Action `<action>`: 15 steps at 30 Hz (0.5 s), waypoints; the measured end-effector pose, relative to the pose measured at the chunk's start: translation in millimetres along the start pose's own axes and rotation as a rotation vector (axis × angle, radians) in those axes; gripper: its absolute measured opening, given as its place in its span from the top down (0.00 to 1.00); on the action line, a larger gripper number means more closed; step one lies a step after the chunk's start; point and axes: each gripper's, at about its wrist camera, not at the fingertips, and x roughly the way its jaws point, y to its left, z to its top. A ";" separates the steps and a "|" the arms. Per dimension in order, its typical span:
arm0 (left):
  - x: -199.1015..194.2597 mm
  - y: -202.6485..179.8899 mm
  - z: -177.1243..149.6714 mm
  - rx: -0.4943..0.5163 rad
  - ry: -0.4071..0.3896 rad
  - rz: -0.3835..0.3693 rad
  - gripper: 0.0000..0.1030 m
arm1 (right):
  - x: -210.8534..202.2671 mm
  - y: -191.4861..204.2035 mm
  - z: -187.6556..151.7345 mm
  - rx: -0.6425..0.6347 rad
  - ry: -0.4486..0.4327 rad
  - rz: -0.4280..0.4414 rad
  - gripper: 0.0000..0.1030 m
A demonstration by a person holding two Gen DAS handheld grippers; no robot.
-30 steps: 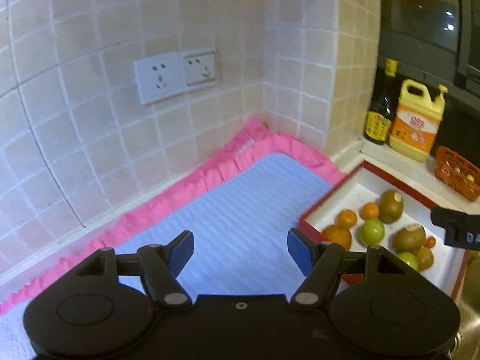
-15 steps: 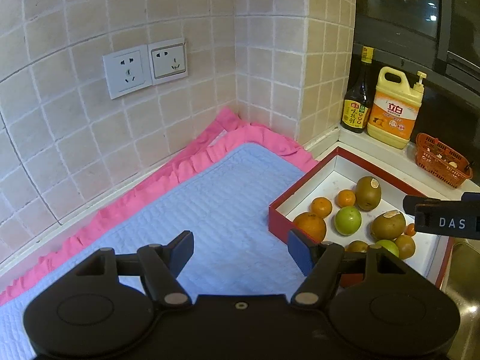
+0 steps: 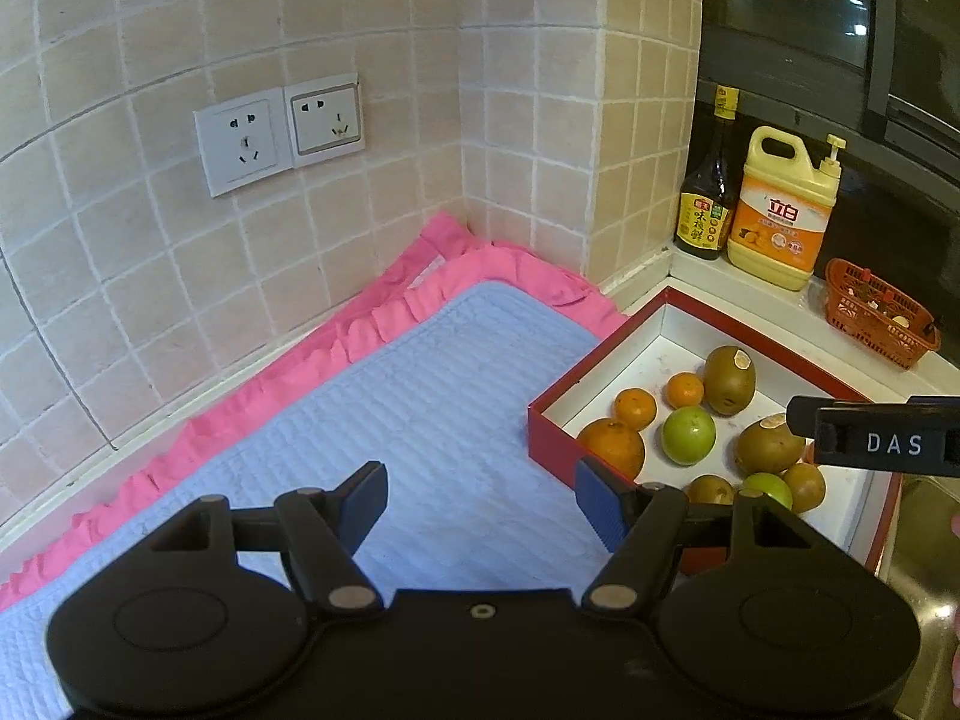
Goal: Organize fruits
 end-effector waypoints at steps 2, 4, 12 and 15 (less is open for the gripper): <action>0.5 -0.6 0.3 0.002 0.001 -0.004 0.20 | 0.0 0.4 -0.3 -0.001 0.000 -0.001 0.02; 0.7 -0.3 0.6 0.003 0.001 -0.009 0.20 | -0.2 1.2 -0.8 0.001 0.000 -0.001 0.02; 2.0 -0.3 0.2 0.004 0.005 -0.011 0.20 | 2.5 0.0 0.0 -0.005 0.003 0.008 0.02; 2.6 -0.2 0.6 0.005 0.007 -0.012 0.20 | 2.5 0.1 0.0 -0.004 0.004 0.008 0.02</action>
